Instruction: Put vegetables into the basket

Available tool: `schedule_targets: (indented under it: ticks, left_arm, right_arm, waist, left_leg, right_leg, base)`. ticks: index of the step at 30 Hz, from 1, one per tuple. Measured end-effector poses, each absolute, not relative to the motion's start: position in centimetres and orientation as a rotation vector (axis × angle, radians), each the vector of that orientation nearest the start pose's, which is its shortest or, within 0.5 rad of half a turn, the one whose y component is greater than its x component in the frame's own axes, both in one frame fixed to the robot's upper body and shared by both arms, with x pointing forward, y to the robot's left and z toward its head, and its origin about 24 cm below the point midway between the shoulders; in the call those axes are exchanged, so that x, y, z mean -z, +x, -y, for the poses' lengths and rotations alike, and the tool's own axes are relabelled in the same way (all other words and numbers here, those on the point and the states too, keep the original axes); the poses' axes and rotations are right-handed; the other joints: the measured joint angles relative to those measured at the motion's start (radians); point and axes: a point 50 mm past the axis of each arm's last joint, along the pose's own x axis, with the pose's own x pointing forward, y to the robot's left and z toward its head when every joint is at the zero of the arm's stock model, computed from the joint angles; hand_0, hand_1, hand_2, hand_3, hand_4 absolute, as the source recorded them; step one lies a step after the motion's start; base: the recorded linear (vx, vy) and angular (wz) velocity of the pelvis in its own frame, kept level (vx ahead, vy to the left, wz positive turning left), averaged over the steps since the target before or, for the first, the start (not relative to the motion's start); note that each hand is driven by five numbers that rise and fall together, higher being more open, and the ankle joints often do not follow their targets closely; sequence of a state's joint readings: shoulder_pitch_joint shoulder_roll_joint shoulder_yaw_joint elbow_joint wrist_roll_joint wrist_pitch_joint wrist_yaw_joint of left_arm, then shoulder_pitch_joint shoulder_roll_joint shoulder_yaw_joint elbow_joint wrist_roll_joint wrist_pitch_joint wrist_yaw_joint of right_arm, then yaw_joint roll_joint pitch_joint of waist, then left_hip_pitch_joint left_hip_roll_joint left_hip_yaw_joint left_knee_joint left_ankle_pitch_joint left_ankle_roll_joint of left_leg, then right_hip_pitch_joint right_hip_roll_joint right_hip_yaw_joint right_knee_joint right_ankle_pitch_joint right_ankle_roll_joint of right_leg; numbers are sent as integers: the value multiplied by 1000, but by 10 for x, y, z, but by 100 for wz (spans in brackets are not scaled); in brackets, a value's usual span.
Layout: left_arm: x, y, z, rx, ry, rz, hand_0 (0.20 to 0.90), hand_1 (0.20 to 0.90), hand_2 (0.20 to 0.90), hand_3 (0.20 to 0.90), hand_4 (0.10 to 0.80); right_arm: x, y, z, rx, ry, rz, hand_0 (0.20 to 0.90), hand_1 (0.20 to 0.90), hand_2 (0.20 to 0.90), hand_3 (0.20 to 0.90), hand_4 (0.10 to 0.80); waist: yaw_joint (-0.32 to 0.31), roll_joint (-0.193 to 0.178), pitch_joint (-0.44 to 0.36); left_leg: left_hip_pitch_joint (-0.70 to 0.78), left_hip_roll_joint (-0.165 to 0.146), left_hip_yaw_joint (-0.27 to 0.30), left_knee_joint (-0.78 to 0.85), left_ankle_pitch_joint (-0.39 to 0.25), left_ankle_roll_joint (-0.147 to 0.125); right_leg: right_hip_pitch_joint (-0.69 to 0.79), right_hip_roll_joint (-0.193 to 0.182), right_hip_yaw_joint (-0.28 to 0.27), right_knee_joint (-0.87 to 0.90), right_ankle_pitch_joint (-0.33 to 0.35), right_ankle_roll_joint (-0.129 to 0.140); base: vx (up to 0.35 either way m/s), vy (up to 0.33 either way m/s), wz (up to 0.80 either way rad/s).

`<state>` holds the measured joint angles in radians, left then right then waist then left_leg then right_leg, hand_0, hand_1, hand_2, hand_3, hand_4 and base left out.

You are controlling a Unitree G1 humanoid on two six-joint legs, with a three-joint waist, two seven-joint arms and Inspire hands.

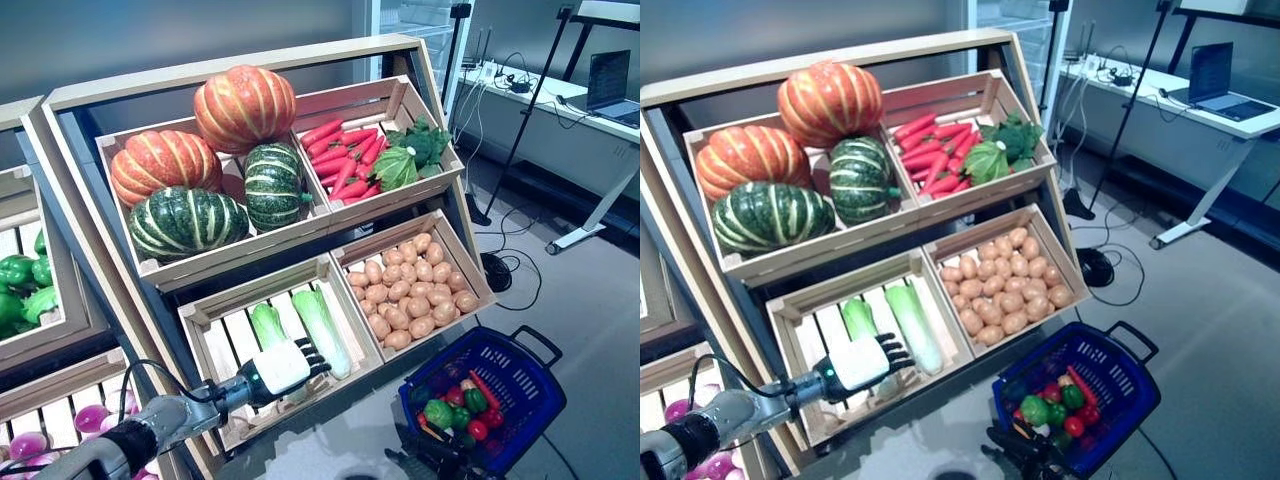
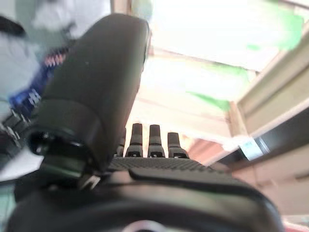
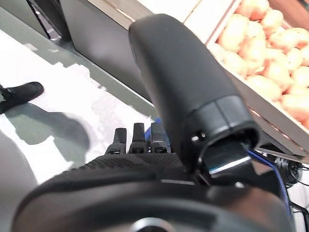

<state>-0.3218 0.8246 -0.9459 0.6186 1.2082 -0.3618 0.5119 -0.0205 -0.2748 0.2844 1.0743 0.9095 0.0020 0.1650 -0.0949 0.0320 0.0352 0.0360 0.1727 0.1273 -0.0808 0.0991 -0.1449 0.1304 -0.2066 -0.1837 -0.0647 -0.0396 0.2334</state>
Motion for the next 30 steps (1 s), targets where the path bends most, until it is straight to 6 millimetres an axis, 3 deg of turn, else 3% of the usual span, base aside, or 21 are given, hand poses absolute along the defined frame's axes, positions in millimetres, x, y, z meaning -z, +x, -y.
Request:
schedule_targets:
  ticks: [6,7,10,15,22,30]
  left_arm:
    - [41,242,-239,990,2026,331,900,900,900,900,800]
    - [31,258,-242,962,2085,341,900,900,900,900,800]
    - [13,281,-246,904,2167,363,900,900,900,900,800]
    - [-18,312,-249,755,2259,394,900,900,900,900,800]
    - [-37,326,-255,648,2293,406,900,900,900,900,800]
    - [-72,346,-252,482,2340,507,900,900,900,900,800]
  right_arm:
    - [123,185,225,183,461,-847,900,900,900,900,800]
    - [111,207,225,159,451,-794,900,900,900,900,800]
    - [89,244,222,133,480,-695,900,900,900,900,800]
    - [60,283,216,89,487,-590,900,900,900,900,800]
    - [56,284,225,115,507,-572,900,900,900,900,800]
    - [46,290,231,114,520,-531,900,900,900,900,800]
  waist:
    - [0,4,79]
    - [0,8,127]
    - [-1,5,192]
    - [1,-18,264]
    - [-5,-23,294]
    - [-24,-44,326]
  left_leg:
    - [-106,4,0,79,2,5]
    - [-160,10,6,129,-2,10]
    - [-250,16,14,222,-13,26]
    - [-383,17,2,347,-37,32]
    - [-551,31,-12,572,-111,28]
    - [-709,46,-37,776,-180,27]
  right_leg:
    - [-107,-2,18,84,-9,-6]
    - [-159,-2,24,141,-23,-11]
    - [-277,-11,47,288,-65,-16]
    - [-471,-31,96,541,-155,-40]
    - [-646,-53,127,782,-240,-56]
    - [-790,-68,149,967,-305,-63]
  base:
    - [-207,9,0]
    - [-245,17,5]
    - [-278,24,0]
    - [-192,44,4]
    - [-87,38,0]
    - [-51,23,1]
